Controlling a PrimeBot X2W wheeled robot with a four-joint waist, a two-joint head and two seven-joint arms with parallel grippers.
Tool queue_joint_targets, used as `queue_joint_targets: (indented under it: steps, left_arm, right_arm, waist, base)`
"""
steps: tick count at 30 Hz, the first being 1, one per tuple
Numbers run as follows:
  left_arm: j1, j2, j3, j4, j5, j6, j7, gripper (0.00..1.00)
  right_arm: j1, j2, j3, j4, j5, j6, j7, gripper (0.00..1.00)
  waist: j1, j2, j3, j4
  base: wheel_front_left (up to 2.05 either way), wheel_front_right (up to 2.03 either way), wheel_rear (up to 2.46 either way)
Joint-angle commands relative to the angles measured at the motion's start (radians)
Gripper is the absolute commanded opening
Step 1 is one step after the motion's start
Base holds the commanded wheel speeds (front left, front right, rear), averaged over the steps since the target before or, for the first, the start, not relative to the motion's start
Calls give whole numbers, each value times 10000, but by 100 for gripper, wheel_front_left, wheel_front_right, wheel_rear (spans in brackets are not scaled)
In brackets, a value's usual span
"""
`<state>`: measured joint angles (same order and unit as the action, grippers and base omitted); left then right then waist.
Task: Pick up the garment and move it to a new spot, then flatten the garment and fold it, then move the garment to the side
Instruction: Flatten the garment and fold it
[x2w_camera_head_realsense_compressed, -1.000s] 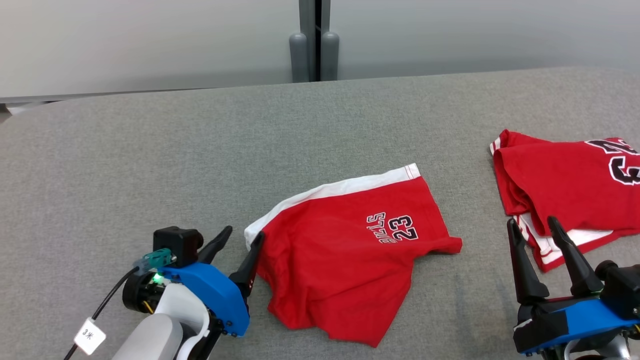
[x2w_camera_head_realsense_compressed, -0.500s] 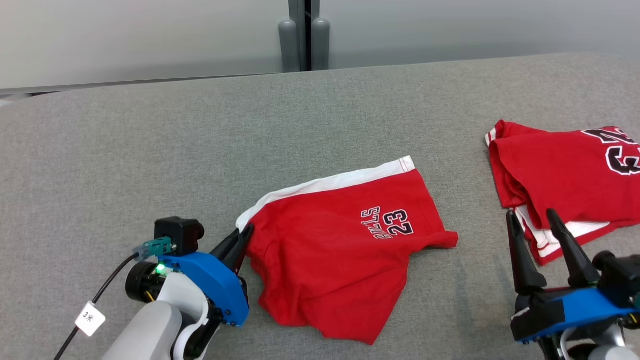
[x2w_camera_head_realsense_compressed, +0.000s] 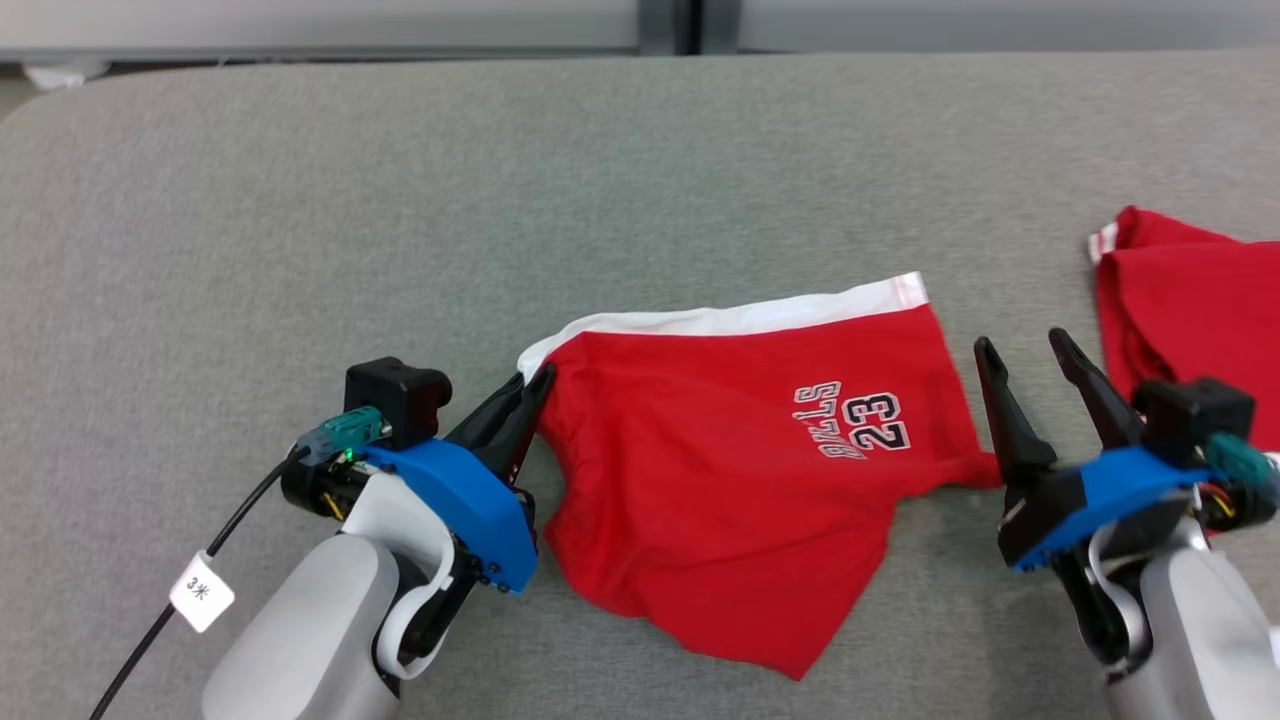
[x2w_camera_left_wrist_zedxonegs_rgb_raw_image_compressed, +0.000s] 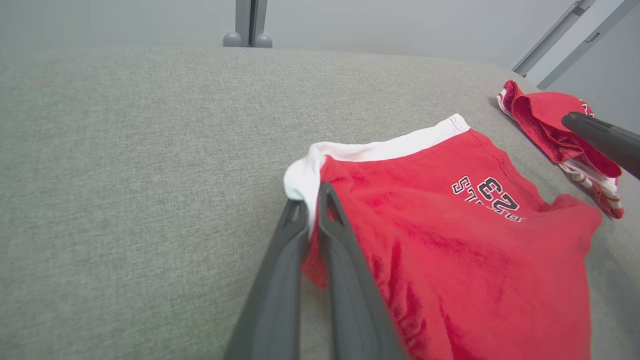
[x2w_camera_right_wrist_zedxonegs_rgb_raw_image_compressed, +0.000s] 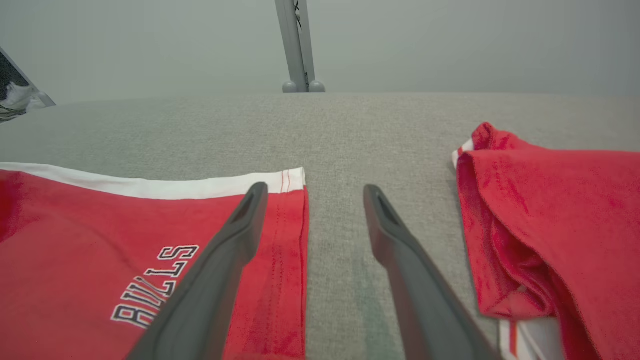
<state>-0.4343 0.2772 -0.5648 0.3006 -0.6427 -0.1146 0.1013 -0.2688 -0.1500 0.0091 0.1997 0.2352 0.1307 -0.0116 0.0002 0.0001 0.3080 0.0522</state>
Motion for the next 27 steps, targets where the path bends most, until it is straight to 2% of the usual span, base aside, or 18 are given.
queue_joint_targets:
  steps: [1, 13, 14, 15, 16, 21, 27]
  left_arm:
    - [-183, -28, -43, -65, 73, -52, -72, 0]
    - [-518, -152, -410, -101, 246, -79, -339, 0]
    - [-530, -156, -426, -86, 254, -83, -367, 0]
    - [-527, -155, -432, -72, 263, -85, -427, 0]
    - [-520, -144, -423, -68, 275, -78, -475, 0]
    - [-466, -4, -302, -152, 513, 197, -952, 0]
    - [-431, 302, 136, -646, 782, 762, -1589, 0]
  right_arm:
    - [-440, -136, 119, 397, 74, 1, -41, 100]
    - [-3364, -626, 1210, 4719, 356, 1, 252, 100]
    - [-3493, -625, 1329, 4951, 444, 1, 334, 39]
    - [-3610, -677, 1453, 5087, 501, 1, 300, 16]
    - [-3709, -731, 1533, 5188, 610, 1, 208, 0]
    - [-3886, -957, 1948, 5109, 947, 1, -515, 0]
    - [-3476, -1230, 1920, 3891, 1273, 1, -1680, 0]
  waist:
    - [-2, -1, 410, 394]
    - [-2, -1, 612, 883]
    - [-2, -1, 585, 889]
    - [-2, -1, 547, 888]
    - [-2, -1, 510, 881]
    - [-2, -1, 167, 753]
    - [-2, -1, -500, 451]
  base:
    - [0, 0, 0]
    - [0, 0, 0]
    - [0, 0, 0]
    - [0, 0, 0]
    - [0, 0, 0]
    - [0, 0, 0]
    - [0, 0, 0]
